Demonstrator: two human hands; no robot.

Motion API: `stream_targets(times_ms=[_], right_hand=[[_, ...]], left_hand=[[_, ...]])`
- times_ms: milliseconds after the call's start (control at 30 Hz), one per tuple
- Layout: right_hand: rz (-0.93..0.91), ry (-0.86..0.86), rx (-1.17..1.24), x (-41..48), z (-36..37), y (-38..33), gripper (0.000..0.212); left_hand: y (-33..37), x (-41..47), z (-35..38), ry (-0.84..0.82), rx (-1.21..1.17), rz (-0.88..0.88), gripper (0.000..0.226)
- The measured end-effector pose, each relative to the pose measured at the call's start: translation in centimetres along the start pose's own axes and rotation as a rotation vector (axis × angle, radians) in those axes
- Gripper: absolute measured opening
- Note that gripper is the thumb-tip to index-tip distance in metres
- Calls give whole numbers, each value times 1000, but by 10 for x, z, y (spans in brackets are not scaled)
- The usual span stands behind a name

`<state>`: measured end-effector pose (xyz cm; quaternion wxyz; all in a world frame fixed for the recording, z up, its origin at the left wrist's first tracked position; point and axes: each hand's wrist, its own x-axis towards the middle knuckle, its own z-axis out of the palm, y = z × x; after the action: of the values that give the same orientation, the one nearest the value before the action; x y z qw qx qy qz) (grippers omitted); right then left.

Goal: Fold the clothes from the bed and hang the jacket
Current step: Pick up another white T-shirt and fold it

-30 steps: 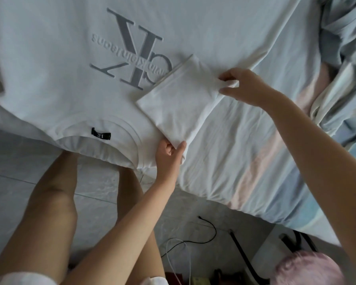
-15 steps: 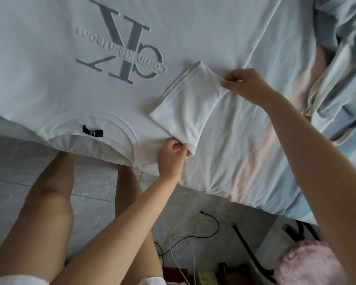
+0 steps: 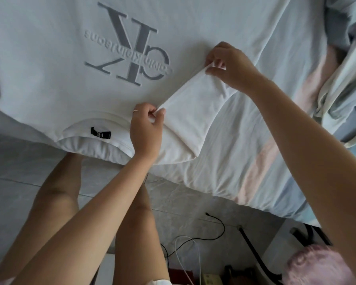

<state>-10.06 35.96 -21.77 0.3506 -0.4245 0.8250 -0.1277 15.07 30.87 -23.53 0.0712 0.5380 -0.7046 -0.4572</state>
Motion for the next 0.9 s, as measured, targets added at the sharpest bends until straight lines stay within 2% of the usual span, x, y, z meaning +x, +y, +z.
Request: stream_targets(times_ms=[67, 133, 200, 267, 333, 367, 433, 467, 533, 600, 667, 767, 834, 900], right_hand=[[118, 35, 131, 0, 8, 0, 9], [250, 90, 322, -1, 15, -1, 14], [310, 148, 447, 0, 19, -1, 16], [298, 246, 465, 1, 24, -4, 15], [229, 394, 279, -2, 35, -7, 15], [177, 498, 71, -8, 44, -9, 19], [-26, 642, -244, -23, 66, -16, 23], [-191, 615, -300, -30, 79, -18, 25], [-484, 407, -411, -43, 98, -13, 36], [-544, 225, -584, -44, 96, 8, 52], [-452, 194, -644, -35, 83, 23, 58], [-242, 275, -646, -27, 75, 22, 59], [58, 367, -569, -29, 77, 13, 60], [398, 500, -425, -36, 84, 0, 61]], left_hand=[[-2, 2, -2, 19, -37, -21, 12], [-3, 3, -2, 27, -79, -11, 10], [-1, 3, -1, 48, -73, -10, 9], [3, 2, 1, 76, -16, -8, 13], [2, 1, 5, 128, 156, 123, 23], [1, 0, 10, 128, 256, 221, 30], [-1, -1, 20, 29, 422, 451, 40], [-5, 0, 25, -51, 494, 571, 41], [-15, 4, 29, -209, 639, 743, 47], [-25, 13, 25, -315, 798, 808, 74], [-29, 22, 20, -342, 873, 798, 99], [-22, 25, 18, -363, 915, 755, 113], [-17, 23, 16, -376, 952, 736, 112], [-10, 21, 18, -386, 942, 749, 99]])
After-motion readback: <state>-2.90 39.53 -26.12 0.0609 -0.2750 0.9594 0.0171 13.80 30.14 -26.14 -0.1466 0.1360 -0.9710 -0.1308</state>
